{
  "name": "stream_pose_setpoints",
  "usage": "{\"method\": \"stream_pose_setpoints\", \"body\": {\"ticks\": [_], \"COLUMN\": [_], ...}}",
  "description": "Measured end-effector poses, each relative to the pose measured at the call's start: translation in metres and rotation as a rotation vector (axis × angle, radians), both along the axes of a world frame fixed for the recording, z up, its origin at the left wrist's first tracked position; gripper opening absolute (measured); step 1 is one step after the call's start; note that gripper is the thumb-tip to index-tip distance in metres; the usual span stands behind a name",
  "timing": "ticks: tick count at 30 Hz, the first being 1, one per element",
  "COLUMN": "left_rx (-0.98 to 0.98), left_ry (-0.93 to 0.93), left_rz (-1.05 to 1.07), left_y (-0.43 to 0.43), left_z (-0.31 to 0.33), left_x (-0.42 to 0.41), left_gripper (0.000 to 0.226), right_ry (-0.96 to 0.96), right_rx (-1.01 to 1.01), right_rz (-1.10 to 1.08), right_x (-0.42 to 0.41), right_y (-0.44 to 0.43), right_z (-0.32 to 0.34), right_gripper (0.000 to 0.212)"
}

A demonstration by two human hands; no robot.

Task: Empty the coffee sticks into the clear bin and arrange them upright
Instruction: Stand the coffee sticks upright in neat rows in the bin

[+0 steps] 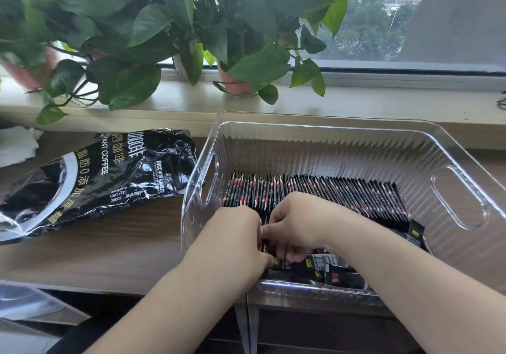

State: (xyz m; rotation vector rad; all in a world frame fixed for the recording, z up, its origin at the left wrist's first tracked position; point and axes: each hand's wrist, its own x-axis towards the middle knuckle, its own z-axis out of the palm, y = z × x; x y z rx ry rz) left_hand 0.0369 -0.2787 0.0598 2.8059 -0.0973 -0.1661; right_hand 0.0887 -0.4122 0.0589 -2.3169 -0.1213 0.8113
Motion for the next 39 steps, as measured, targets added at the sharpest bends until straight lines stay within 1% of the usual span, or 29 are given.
{"method": "stream_pose_setpoints", "body": {"ticks": [2,5,7,9,10,12,14,16,19,21,23,26,28,31,36,39], "left_rx": [0.026,0.016,0.003,-0.011,-0.017,-0.023,-0.031,-0.024,0.011,0.023,0.029,0.029,0.017,-0.003,-0.004,0.02], "left_ry": [-0.004,-0.028,-0.059,-0.07,-0.068,-0.063,-0.056,-0.056,-0.089,-0.107,-0.121,-0.127,-0.103,-0.055,-0.018,0.005], "left_rz": [0.011,0.032,0.038,0.042,0.046,0.058,0.08,0.09,0.081,0.075,0.072,0.074,0.077,0.064,0.045,0.042], "left_y": [-0.001,-0.001,-0.002,-0.004,-0.005,-0.007,-0.008,-0.01,-0.014,-0.017,-0.019,-0.017,-0.015,-0.013,-0.01,-0.011], "left_z": [-0.003,-0.007,-0.009,-0.01,-0.011,-0.012,-0.013,-0.014,-0.015,-0.015,-0.016,-0.02,-0.022,-0.022,-0.024,-0.025], "left_x": [0.003,0.003,0.003,0.003,0.004,0.007,0.01,0.012,0.015,0.017,0.018,0.019,0.018,0.019,0.021,0.022], "left_gripper": [0.025,0.023,0.023,0.024,0.024,0.021,0.017,0.017,0.023,0.028,0.028,0.022,0.016,0.013,0.01,0.012], "right_ry": [-0.027,-0.077,-0.101,-0.132,-0.153,-0.22,-0.279,-0.321,-0.368,-0.371,-0.36,-0.338,-0.336,-0.363,-0.424,-0.48], "right_rx": [0.002,0.028,0.033,0.01,-0.014,-0.112,-0.208,-0.246,-0.289,-0.334,-0.365,-0.361,-0.362,-0.374,-0.337,-0.286], "right_rz": [0.028,0.067,0.097,0.158,0.193,0.264,0.315,0.36,0.386,0.407,0.42,0.418,0.405,0.361,0.178,0.062], "right_x": [0.0,0.001,0.001,0.001,0.001,-0.001,-0.006,-0.012,-0.017,-0.016,-0.017,-0.018,-0.02,-0.021,-0.024,-0.025], "right_y": [0.0,-0.007,-0.015,-0.022,-0.024,-0.027,-0.026,-0.023,-0.02,-0.02,-0.02,-0.024,-0.027,-0.032,-0.037,-0.041], "right_z": [-0.002,-0.004,-0.004,-0.002,0.0,0.005,0.009,0.007,0.004,0.005,0.007,0.01,0.013,0.015,0.019,0.022], "right_gripper": [0.035,0.033,0.025,0.01,0.006,0.01,0.019,0.025,0.024,0.024,0.022,0.017,0.018,0.018,0.008,0.014]}}
